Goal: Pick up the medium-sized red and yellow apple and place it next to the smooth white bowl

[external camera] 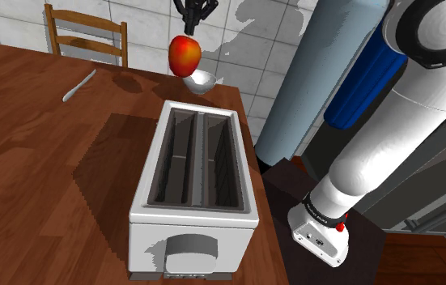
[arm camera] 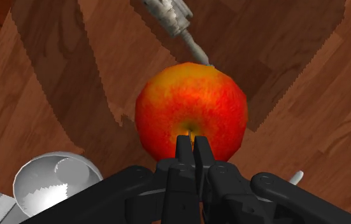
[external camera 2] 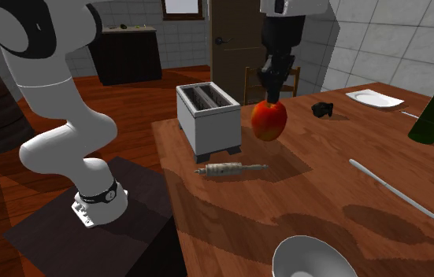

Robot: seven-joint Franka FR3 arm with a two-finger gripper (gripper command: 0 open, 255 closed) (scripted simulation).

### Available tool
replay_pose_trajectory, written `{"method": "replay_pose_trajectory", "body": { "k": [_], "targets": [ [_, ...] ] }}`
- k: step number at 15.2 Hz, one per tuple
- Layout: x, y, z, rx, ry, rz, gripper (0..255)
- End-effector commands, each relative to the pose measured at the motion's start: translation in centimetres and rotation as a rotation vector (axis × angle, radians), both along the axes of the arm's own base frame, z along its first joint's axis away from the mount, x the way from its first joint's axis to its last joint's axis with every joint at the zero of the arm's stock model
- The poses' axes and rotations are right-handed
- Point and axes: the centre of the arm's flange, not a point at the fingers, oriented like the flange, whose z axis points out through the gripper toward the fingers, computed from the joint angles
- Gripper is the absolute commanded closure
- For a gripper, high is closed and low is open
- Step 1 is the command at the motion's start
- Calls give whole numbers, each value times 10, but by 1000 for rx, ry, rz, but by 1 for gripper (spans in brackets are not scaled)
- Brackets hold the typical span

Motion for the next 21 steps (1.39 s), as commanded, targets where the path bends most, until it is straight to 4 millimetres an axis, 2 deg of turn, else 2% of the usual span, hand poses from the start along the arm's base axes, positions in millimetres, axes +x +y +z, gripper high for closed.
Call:
{"method": "replay_pose_trajectory", "body": {
  "k": [1,8,19,20,21],
  "targets": [
    [6,-26,0,0,0,1,255],
    [27,-117,0,0,0,1,255],
    [27,-117,-58,0,0,1,255],
    [27,-116,-53,0,1,1,255],
    [27,-116,-53,0,1,1,0]
  ]
}}
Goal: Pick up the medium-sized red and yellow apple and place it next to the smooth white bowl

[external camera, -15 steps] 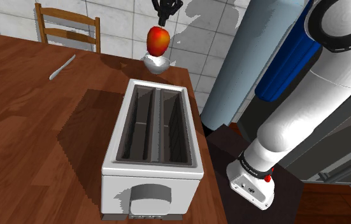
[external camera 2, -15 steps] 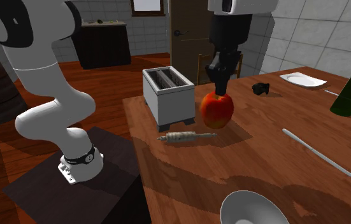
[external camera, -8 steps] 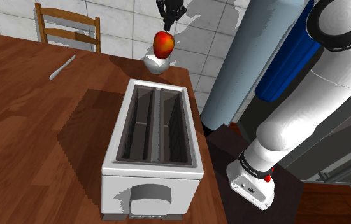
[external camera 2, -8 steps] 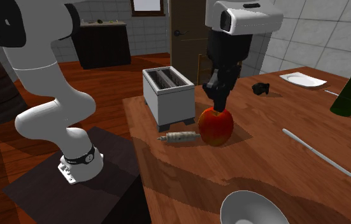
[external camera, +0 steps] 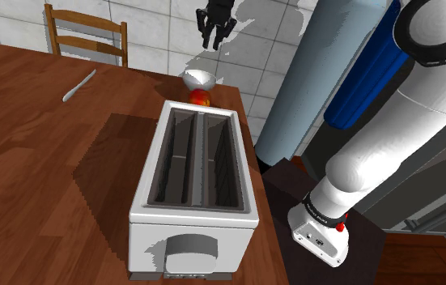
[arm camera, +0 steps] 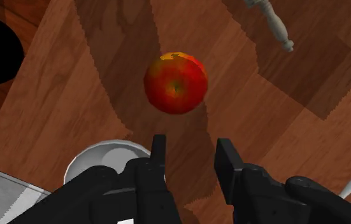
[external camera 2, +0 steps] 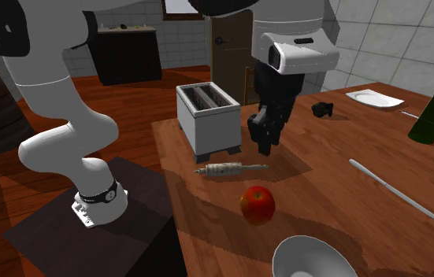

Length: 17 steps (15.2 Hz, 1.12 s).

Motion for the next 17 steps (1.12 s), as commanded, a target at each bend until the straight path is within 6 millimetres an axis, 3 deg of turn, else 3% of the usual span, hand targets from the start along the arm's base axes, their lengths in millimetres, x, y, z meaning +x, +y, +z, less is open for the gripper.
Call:
{"method": "replay_pose_trajectory", "body": {
  "k": [1,2,3,10,17],
  "targets": [
    [-42,-14,3,48,-227,83,0],
    [-83,-30,-4,95,-454,167,0],
    [-92,-35,-7,107,-508,187,0],
    [-73,-26,-41,107,-508,187,0],
    [-73,-26,-41,107,-508,187,0]
  ]
}}
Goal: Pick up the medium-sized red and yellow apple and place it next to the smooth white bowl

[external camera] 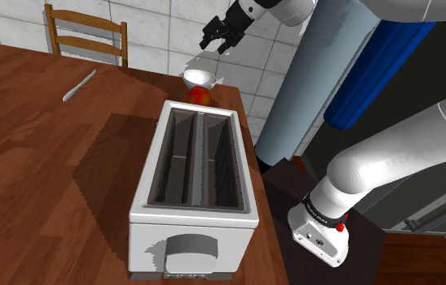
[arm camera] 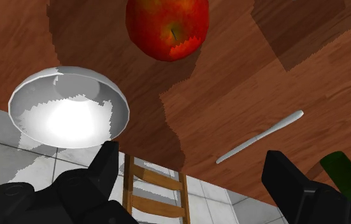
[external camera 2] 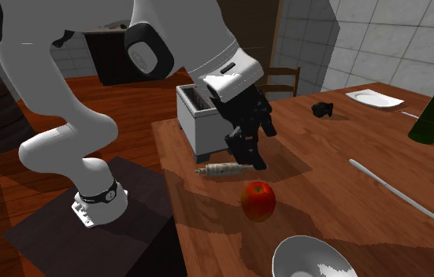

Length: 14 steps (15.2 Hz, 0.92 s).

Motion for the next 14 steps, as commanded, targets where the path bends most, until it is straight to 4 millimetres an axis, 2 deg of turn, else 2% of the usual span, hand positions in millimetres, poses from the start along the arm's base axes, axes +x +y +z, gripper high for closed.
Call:
{"method": "replay_pose_trajectory", "body": {
  "k": [1,2,11,12,14],
  "targets": [
    [0,0,0,0,0,0,0],
    [0,0,0,0,0,0,255],
    [0,0,0,0,0,0,255],
    [0,0,0,0,0,0,0],
    [10,15,-17,-89,75,73,0]
  ]
}}
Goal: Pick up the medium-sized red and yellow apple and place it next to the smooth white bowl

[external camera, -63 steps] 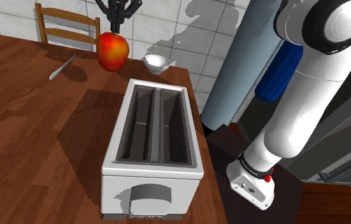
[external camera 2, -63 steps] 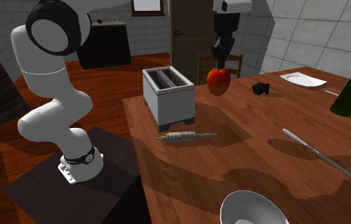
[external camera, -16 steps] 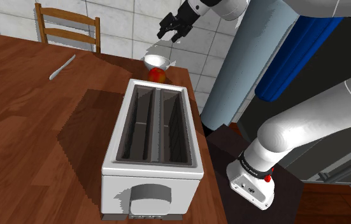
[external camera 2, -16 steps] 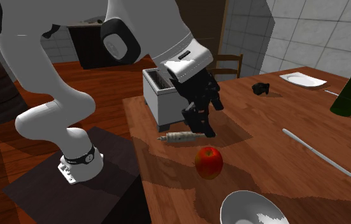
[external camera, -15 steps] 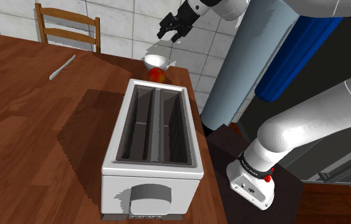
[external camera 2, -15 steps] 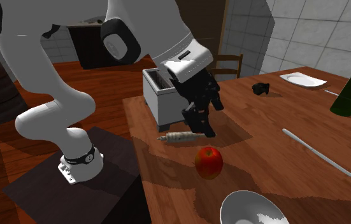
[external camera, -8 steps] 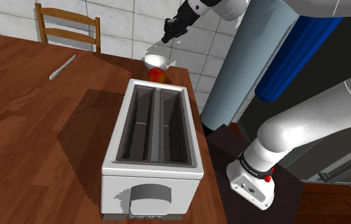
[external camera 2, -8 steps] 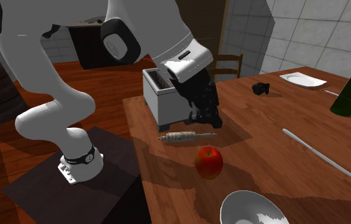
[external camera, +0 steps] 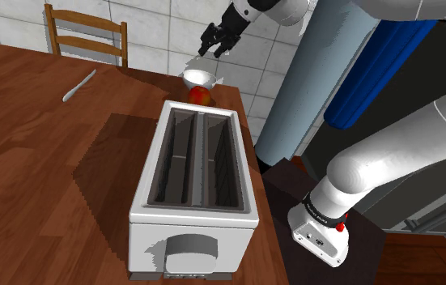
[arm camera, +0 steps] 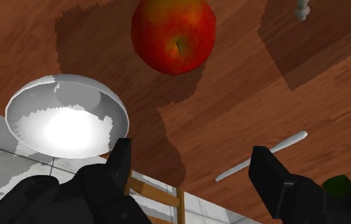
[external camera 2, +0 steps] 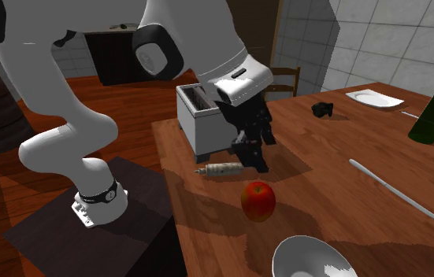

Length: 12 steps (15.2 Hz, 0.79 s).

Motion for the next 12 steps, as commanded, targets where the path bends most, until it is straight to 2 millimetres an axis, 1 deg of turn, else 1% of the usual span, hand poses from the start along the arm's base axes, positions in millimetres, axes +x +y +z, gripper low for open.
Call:
{"method": "replay_pose_trajectory", "body": {
  "k": [1,4,5,11,12],
  "targets": [
    [6,15,-17,-82,68,66,0],
    [14,34,-47,-215,180,175,0],
    [14,36,-49,-224,188,183,0],
    [21,37,-80,-224,188,183,0],
    [23,38,-88,-224,188,183,0]
  ]
}}
